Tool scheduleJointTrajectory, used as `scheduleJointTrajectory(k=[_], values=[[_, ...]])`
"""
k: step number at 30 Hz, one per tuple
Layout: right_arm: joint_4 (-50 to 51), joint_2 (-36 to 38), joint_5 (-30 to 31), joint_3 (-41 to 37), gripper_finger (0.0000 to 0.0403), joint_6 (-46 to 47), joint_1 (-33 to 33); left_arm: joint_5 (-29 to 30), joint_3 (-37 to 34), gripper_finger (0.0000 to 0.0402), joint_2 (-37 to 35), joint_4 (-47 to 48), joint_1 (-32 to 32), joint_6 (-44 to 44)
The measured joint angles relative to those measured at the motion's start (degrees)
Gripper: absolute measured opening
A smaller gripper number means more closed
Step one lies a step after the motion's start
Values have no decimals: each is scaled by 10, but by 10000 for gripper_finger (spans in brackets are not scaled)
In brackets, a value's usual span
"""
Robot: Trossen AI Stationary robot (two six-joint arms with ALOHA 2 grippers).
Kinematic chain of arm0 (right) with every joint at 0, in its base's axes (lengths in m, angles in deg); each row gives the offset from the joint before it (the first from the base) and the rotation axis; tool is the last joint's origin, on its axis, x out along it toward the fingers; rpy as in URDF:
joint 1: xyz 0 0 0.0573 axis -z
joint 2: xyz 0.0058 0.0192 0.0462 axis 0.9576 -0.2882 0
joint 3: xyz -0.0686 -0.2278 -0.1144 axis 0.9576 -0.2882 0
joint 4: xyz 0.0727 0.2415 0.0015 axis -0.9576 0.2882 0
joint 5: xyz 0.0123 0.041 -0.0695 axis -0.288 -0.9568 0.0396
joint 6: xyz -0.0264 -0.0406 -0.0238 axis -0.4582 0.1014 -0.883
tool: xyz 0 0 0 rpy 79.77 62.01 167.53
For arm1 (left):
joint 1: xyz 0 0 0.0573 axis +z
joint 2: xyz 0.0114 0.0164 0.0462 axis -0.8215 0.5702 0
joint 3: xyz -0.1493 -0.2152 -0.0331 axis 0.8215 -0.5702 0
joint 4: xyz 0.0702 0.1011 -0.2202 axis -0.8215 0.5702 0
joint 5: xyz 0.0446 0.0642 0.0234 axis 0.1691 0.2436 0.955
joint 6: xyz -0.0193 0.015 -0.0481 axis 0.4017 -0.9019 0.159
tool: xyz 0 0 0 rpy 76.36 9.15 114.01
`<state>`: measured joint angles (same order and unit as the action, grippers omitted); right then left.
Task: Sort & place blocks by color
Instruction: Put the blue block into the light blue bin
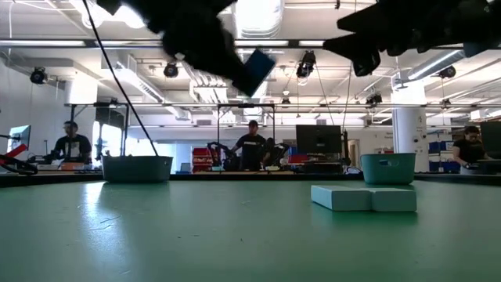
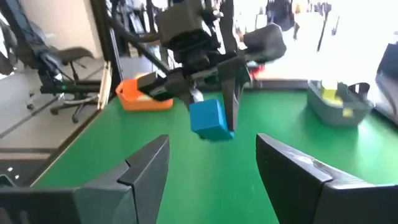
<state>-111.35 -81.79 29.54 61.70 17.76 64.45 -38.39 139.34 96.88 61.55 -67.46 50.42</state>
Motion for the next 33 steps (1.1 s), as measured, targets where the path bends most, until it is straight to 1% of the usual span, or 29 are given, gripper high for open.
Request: scheduleJointTrajectory(k=[5, 8, 12, 14, 17, 22, 27, 30, 33], values=[[-127, -34, -1, -24, 224, -37, -5, -1, -2, 118, 7, -167, 0, 3], [-199, -64, 0, -32, 224, -60, -5, -1, -8, 118, 24, -248, 0, 5], [-261, -103, 0, -31, 224, -86, -5, -2, -22, 118, 48, -361, 1, 19], [-269, -119, 0, -25, 224, -95, -5, -2, -30, 118, 57, -401, 2, 24], [-271, -138, 0, -5, 224, -98, -5, 0, -36, 118, 71, -440, 2, 24], [-272, -164, -1, 28, 224, -110, -5, 9, -29, 118, 88, -453, 2, 30], [-272, -164, -2, 36, 221, -121, -5, 11, -33, 118, 104, -481, 2, 35], [-273, -160, -2, 36, 207, -128, -5, 11, -33, 118, 107, -494, 2, 35], [-270, -161, -2, 36, 181, -128, -5, 11, -33, 118, 107, -503, 2, 34]])
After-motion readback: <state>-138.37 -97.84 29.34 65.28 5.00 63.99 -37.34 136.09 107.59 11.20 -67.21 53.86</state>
